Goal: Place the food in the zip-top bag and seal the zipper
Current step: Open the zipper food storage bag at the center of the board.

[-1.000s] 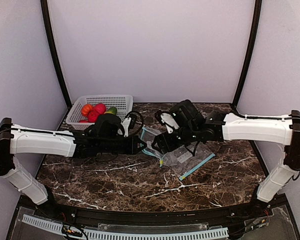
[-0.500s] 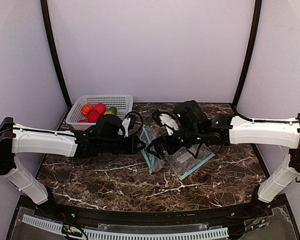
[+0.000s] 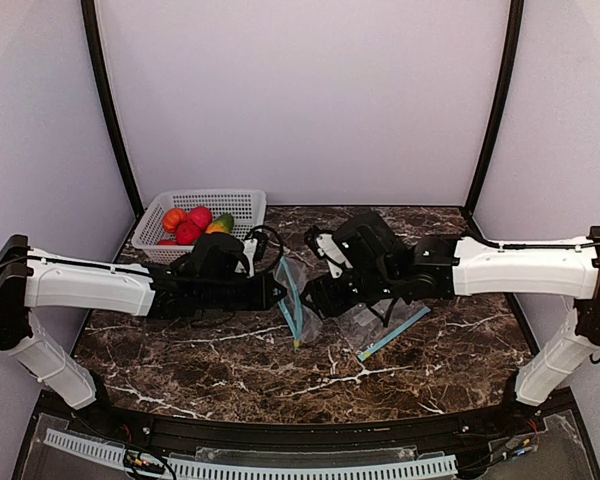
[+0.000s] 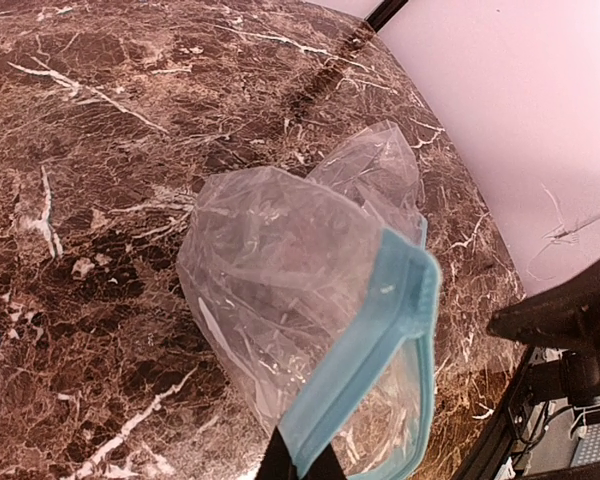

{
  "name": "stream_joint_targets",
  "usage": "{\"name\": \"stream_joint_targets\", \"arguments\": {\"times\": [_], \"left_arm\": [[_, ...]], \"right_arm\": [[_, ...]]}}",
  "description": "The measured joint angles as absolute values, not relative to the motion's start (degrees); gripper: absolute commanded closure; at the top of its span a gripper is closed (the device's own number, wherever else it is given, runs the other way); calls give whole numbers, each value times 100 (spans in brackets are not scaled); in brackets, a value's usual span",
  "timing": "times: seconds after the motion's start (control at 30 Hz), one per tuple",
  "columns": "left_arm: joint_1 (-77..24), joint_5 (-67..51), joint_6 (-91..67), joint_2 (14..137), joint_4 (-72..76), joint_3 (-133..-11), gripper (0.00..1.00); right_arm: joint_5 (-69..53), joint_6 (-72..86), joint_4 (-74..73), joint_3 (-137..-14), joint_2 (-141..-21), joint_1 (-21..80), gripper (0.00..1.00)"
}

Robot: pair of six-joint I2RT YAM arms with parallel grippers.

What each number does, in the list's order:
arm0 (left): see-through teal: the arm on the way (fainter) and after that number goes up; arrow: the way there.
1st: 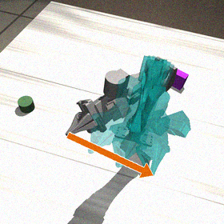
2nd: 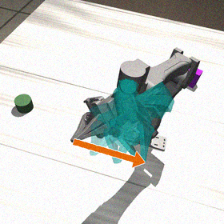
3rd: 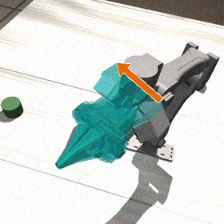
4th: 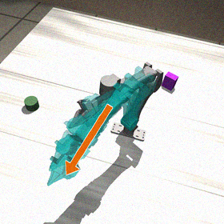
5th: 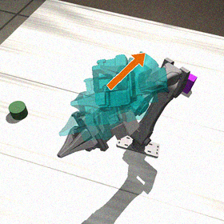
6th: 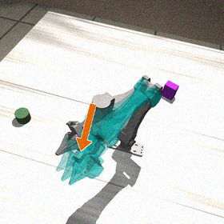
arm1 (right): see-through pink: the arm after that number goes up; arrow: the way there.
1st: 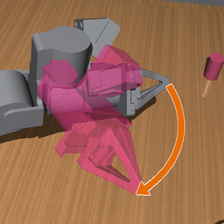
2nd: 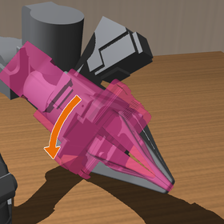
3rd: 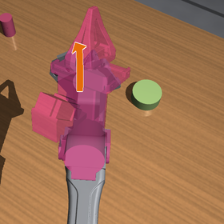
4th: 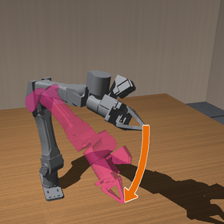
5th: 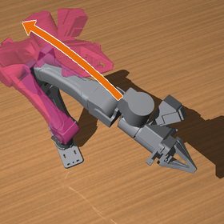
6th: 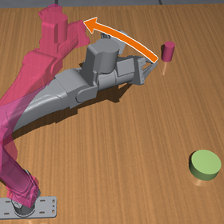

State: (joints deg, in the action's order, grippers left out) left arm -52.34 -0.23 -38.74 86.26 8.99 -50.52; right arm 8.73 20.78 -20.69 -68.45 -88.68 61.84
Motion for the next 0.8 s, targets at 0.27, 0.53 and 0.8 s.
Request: {"name": "stream_joint_targets", "arguments": {"times": [0.27,0.53,0.8], "left_arm": [[-5234,58,-3988,8624,939,-4967,99],[-5234,45,-4097,8611,1096,-4895,99],[-5234,47,-4119,8530,1109,-4792,99]], "right_arm": [[1116,2390,-2110,-7094,-9190,6530,45],[1428,2705,-2438,-7496,-9841,6598,53],[1675,2867,-2683,-7653,-10095,6598,58]]}}
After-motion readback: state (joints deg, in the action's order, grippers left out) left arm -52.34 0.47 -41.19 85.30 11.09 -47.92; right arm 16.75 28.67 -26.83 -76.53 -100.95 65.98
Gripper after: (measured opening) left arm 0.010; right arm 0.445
